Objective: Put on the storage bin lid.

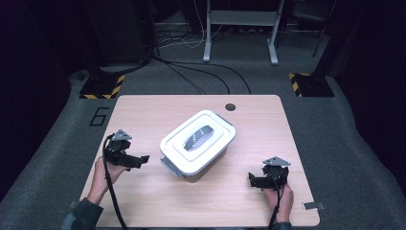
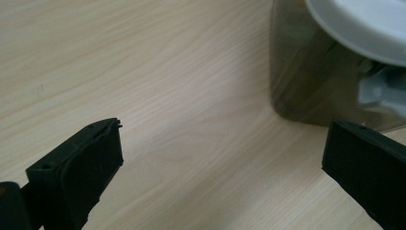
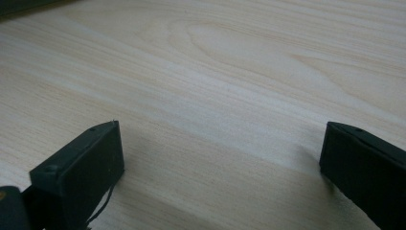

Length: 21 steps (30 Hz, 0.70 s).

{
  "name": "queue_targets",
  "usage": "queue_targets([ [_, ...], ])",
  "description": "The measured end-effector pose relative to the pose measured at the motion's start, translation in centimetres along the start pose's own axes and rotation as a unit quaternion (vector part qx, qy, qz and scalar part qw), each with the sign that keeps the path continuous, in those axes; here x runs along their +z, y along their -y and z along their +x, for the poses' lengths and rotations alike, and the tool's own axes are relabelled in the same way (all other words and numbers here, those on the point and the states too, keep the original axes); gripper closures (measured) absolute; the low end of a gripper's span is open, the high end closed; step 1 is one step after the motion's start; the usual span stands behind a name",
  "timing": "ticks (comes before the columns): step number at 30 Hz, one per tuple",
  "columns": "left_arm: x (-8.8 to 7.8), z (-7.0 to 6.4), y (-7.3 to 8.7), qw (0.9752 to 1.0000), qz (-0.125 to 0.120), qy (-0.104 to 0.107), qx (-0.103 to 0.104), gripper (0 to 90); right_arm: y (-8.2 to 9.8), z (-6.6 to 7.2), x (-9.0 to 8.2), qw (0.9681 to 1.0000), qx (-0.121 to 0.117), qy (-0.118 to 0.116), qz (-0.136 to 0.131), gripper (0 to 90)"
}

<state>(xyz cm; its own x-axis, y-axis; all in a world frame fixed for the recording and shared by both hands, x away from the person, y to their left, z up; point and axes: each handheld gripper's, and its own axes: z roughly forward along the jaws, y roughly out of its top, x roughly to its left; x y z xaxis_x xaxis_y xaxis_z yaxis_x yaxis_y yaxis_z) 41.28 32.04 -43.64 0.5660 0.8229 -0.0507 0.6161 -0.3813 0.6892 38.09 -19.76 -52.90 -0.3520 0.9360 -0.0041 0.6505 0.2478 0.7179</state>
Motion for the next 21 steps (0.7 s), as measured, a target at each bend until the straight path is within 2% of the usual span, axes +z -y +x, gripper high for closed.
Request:
queue_targets([
  [7, 1.6, 0.8, 2.0, 0.9995, 0.025, 0.002, -0.017, 0.0, 0.0, 0.0, 0.0, 1.0, 0.0, 0.0, 0.0, 0.4],
  [10, 2.2, 1.0, 2.7, 0.9993, 0.025, 0.003, -0.028, 0.0, 0.0, 0.0, 0.0, 1.0, 0.0, 0.0, 0.0, 0.4],
  [17, 3.3, 1.5, 4.2, 0.9988, 0.037, 0.001, -0.033, 0.0, 0.0, 0.0, 0.0, 1.0, 0.0, 0.0, 0.0, 0.4],
  [21, 3.9, 1.5, 5.1, 0.9985, 0.037, -0.01, -0.039, 0.0, 0.0, 0.0, 0.0, 1.0, 0.0, 0.0, 0.0, 0.4],
])
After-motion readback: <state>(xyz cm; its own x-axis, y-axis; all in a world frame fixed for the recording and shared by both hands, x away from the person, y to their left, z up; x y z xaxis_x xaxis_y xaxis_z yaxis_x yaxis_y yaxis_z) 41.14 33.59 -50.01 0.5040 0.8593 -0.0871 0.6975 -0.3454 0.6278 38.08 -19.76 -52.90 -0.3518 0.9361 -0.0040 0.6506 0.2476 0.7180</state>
